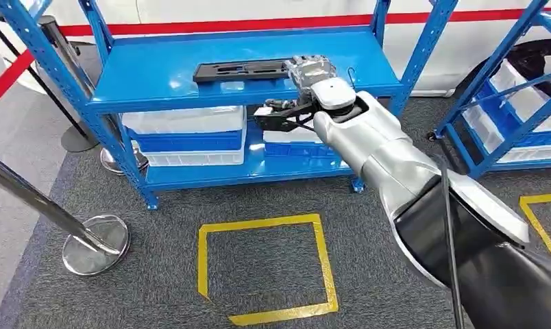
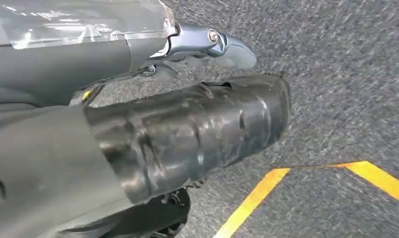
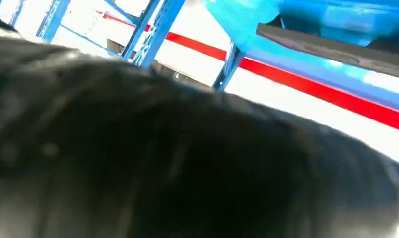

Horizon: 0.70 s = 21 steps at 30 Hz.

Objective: Take the parts from the cabinet and place them on the table.

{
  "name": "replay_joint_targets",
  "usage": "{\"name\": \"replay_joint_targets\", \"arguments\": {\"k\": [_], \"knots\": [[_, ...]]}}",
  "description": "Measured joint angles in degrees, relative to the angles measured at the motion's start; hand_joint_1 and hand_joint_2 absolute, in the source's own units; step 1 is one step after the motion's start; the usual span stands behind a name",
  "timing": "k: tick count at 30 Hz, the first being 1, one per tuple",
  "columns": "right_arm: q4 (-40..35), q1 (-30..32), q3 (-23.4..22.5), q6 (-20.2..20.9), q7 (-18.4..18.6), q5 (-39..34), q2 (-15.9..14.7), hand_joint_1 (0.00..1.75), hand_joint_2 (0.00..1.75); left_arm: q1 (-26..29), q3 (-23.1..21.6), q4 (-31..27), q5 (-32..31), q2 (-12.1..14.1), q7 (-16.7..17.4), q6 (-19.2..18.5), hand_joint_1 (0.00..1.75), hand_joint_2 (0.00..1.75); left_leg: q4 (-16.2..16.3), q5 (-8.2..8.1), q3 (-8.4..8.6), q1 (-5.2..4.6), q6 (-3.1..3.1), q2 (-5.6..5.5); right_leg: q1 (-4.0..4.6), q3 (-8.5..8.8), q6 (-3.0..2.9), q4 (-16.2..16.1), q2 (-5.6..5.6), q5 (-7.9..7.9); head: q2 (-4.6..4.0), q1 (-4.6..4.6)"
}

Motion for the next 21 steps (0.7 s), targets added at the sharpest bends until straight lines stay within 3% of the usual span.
{"name": "replay_joint_targets", "arguments": {"k": [3,5,6,8,9,10,11,13,14,16,18,19,21], "knots": [[-0.02,0.14,0.50,-0.02,0.00,-0.22,0.02,0.00,0.00,-0.19,0.46,0.00,-0.44,0.02,0.00,0.00,0.00,0.00,-0.09,-0.03,-0.28,0.15,-0.76,-0.01,0.42,-0.11,-0.19,-0.75,0.11,-0.28,0.02,-0.02],[-0.02,0.05,0.83,-0.04,0.02,-0.28,-0.04,0.00,0.00,-0.25,0.68,0.00,-0.61,0.00,0.00,0.00,0.00,0.00,0.76,-0.93,-0.29,0.07,-1.44,-0.01,-0.25,0.94,-0.50,-1.74,0.05,-0.21,0.00,0.00],[-0.02,-0.12,0.87,-0.04,0.13,-0.31,-0.07,0.00,0.00,-0.22,0.85,0.00,-0.66,0.00,0.00,0.00,0.00,0.00,3.41,-2.33,-1.41,0.09,-1.77,0.01,-0.32,1.28,-0.86,-1.86,-0.04,-0.43,0.00,-0.04],[0.00,-0.08,1.01,-0.02,0.09,-0.50,-0.04,0.00,0.00,-0.26,1.20,-0.02,-1.01,0.00,0.00,0.00,0.00,0.00,12.04,-5.68,-6.09,0.38,-2.22,0.01,-0.29,1.73,-1.23,-1.85,0.02,-0.81,0.00,-0.04],[0.04,0.04,1.25,0.00,0.07,-0.63,-0.04,0.00,0.00,-0.29,1.33,-0.02,-1.12,0.00,0.00,0.00,0.00,0.00,15.57,-6.48,-8.32,0.39,-2.38,0.01,-0.29,1.95,-1.23,-1.84,0.04,-1.09,0.00,-0.04],[0.09,0.18,1.53,0.00,0.07,-0.79,-0.04,0.00,0.00,-0.29,1.46,-0.02,-1.33,0.00,0.00,0.00,0.00,0.00,17.03,-5.95,-9.65,0.40,-2.40,0.02,-0.30,2.27,-1.17,-1.82,0.11,-1.38,0.00,-0.04],[0.11,0.31,1.75,0.00,0.07,-0.83,-0.04,0.00,0.00,-0.21,1.57,-0.02,-1.60,0.00,0.00,-0.02,0.00,0.00,15.71,-4.21,-9.48,0.43,-2.37,0.02,-0.31,2.66,-1.15,-1.76,0.12,-1.53,0.00,-0.07],[0.09,0.28,1.84,0.00,0.07,-0.94,-0.04,0.00,0.00,-0.19,1.90,-0.02,-1.66,0.00,-0.11,-0.13,0.00,0.00,6.68,2.07,-6.02,0.47,-2.11,0.03,-0.32,3.62,-0.88,-1.63,0.21,-2.25,0.00,-0.04],[0.09,0.24,1.86,0.00,0.07,-0.94,-0.04,0.00,0.00,-0.20,2.01,-0.02,-1.66,0.00,-0.20,-0.15,0.00,0.00,1.66,4.42,-4.12,0.46,-1.85,0.07,-0.32,4.13,-0.64,-1.61,0.20,-2.68,0.00,-0.04],[0.13,-0.01,1.92,0.02,0.07,-0.94,-0.07,0.00,0.00,-0.28,2.27,-0.04,-1.81,-0.04,-0.53,-0.13,0.00,0.00,0.06,3.05,-2.84,0.01,-1.27,-0.01,0.02,3.77,-0.13,-1.47,0.30,-2.85,0.02,-0.07],[0.11,0.07,1.95,0.04,0.07,-0.96,-0.11,0.00,0.00,-0.33,2.32,-0.18,-1.95,-0.06,-0.55,-0.07,0.00,0.00,0.31,2.89,-3.08,-0.05,-0.99,-0.11,-0.02,3.82,0.12,-1.73,0.22,-2.84,0.00,-0.04],[0.07,-0.07,1.95,0.02,0.07,-0.96,-0.11,0.00,0.00,-0.36,2.38,-0.33,-2.07,-0.13,-0.55,0.04,0.00,0.00,-0.06,2.98,-2.81,0.24,-0.72,-0.08,0.16,3.96,0.52,-1.76,0.26,-3.01,0.00,-0.04],[-0.02,-0.26,1.95,0.00,0.09,-0.98,-0.42,0.00,0.00,-0.07,2.45,-0.81,-2.36,-0.35,-0.55,0.20,0.00,0.00,-0.75,2.97,-2.12,0.43,-0.09,0.05,-0.12,2.88,1.03,1.13,0.07,-5.11,0.02,0.00]]}}
